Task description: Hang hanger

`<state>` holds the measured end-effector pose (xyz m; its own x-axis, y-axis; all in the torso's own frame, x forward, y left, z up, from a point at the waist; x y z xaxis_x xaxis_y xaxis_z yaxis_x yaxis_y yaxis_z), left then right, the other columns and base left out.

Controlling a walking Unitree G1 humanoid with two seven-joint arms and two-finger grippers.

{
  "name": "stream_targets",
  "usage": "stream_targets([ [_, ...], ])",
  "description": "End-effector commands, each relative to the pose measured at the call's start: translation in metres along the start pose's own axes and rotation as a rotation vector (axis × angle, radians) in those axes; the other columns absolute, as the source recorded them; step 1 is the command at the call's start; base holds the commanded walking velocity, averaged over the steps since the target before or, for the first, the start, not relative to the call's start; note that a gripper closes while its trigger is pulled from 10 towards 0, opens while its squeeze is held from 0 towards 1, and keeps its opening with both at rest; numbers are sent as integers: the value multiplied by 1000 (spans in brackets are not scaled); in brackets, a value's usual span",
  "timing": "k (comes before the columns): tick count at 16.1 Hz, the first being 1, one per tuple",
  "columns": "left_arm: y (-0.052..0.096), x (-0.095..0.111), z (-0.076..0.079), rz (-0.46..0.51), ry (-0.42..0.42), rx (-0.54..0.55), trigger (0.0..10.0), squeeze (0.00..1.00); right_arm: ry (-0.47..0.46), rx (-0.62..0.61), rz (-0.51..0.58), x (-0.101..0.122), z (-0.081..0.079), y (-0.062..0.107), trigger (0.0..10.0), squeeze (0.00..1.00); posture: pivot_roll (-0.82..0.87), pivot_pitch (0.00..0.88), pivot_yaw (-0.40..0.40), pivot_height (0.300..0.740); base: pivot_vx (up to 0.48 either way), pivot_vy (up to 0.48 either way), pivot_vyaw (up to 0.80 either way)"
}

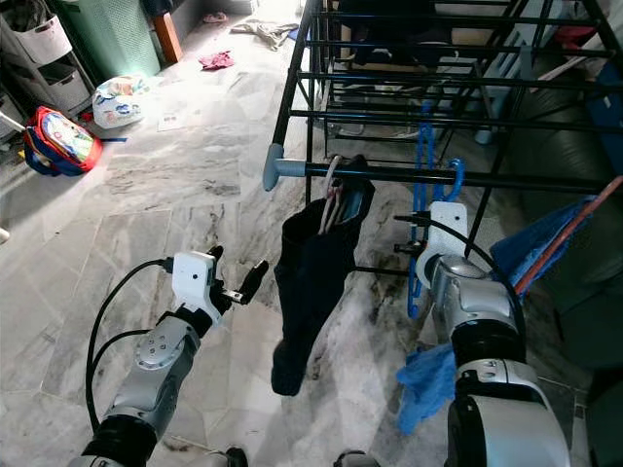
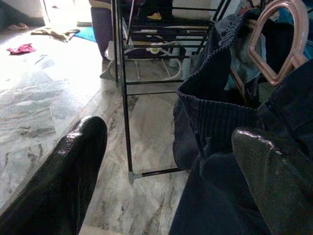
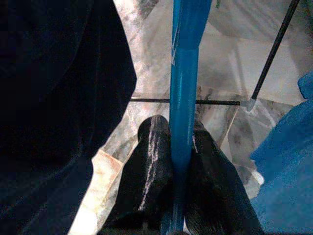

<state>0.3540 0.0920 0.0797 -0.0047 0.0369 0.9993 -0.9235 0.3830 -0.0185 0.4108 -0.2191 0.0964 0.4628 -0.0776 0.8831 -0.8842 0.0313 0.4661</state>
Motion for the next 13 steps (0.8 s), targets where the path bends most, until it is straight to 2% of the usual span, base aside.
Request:
stream_targets([
  [1,0,-4,-1,-22,-16,-5,10000,0,-26,2,-82,-23,2,-2,10000,1000,-75,170,43,740,0,0,0],
  [4,-2,-3,1,-21,-15,-6,10000,0,-17,-6,-65,-21,5,-1,10000,1000,-77,166,43,740,0,0,0],
  [6,-2,-3,1,-20,-15,-6,10000,0,6,-12,-17,-14,7,1,10000,1000,-77,165,42,740,0,0,0],
  [8,-3,-2,0,-18,-14,-1,10000,0,26,-32,84,1,12,8,10000,1000,-77,163,43,740,0,0,0],
  [10,-2,-2,0,-17,-14,0,10000,0,34,-38,105,3,13,10,10000,1000,-77,164,43,740,0,0,0],
  [12,-3,-2,-1,-16,-16,-2,10000,0,102,-62,209,6,10,25,10000,1000,-84,163,49,740,0,0,0],
  [13,-3,-2,-1,-16,-16,-3,10000,0,117,-70,224,5,10,28,10000,1000,-87,163,52,740,0,0,0],
])
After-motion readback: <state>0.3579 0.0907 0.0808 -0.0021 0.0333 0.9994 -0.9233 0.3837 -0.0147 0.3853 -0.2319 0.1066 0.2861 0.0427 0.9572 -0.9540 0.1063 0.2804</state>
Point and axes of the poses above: a point about 5 cm out from each wrist's last joint towards the gripper, its own y axis pointing back from the gripper into the wrist, its own x axis along the axis of the wrist's last joint, z = x × y, the point moved 5 cm from there along -y, pointing out of the wrist towards the gripper
